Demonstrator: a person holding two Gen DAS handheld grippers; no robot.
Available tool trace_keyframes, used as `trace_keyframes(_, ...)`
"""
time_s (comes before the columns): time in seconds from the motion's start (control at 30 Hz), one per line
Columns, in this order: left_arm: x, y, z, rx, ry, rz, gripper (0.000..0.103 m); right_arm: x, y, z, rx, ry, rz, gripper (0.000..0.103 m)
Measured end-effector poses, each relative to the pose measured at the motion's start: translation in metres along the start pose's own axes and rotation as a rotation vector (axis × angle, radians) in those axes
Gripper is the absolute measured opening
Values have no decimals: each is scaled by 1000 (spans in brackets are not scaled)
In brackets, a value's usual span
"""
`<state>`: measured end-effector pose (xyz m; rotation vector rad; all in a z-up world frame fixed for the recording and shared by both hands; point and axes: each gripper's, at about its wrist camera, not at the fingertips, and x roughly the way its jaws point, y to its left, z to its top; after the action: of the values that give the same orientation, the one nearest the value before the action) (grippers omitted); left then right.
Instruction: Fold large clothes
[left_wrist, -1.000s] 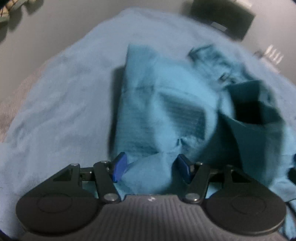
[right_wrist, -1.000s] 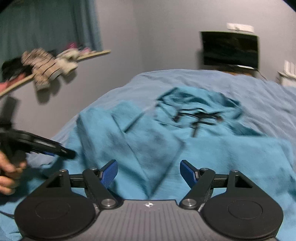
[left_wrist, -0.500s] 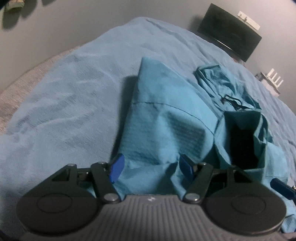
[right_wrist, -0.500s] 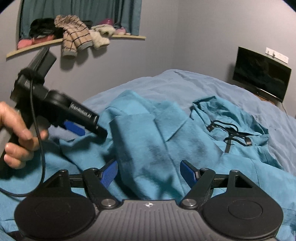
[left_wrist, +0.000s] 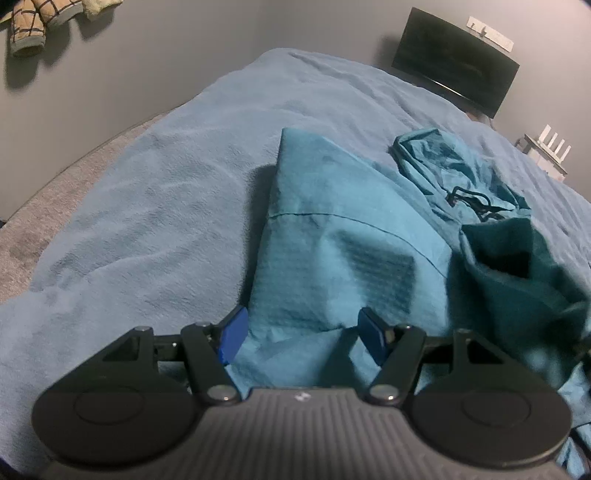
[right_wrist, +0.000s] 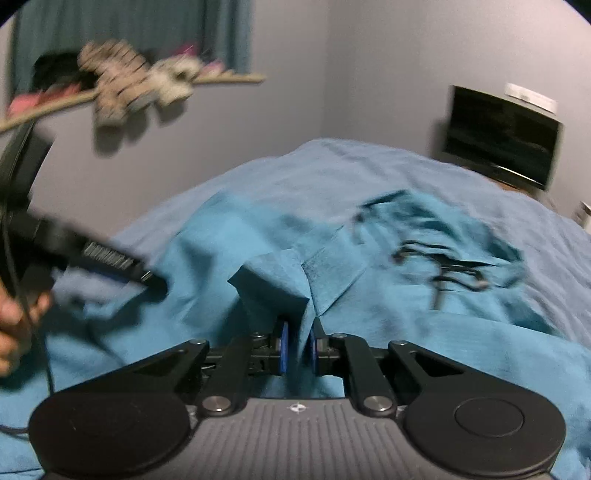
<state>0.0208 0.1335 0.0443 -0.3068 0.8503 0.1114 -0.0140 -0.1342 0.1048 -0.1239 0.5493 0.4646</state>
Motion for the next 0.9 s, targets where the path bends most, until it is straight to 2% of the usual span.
trace_keyframes(0.17,0,-8,-3,38,0,-6,64,-33,-75,-16,266,-10,-38,16)
trace_keyframes(0.23,0,-11,-5,49,2,-6,64,-43,-103,-31,364,25,-81,31)
trace_keyframes(0.33,1,-13,-6,60,10,4,64,-53,-136,-55,471,66,-114,35)
trace_keyframes(0.43,3,-12,-5,57,15,10,64,-67,-159,-71,556,62,-132,49)
trace_keyframes(0.57,4,-10,-4,54,13,11,64,-84,-175,-73,582,12,-154,59)
trace_keyframes(0.7,5,-10,-5,58,15,14,64,-81,-186,-61,551,0,-114,78)
trace_keyframes(0.87,7,-9,-5,57,19,21,64,-37,-205,-38,530,59,-65,78)
trace_keyframes(0.9,7,-8,-5,56,21,22,64,-29,-208,-36,536,77,-57,74)
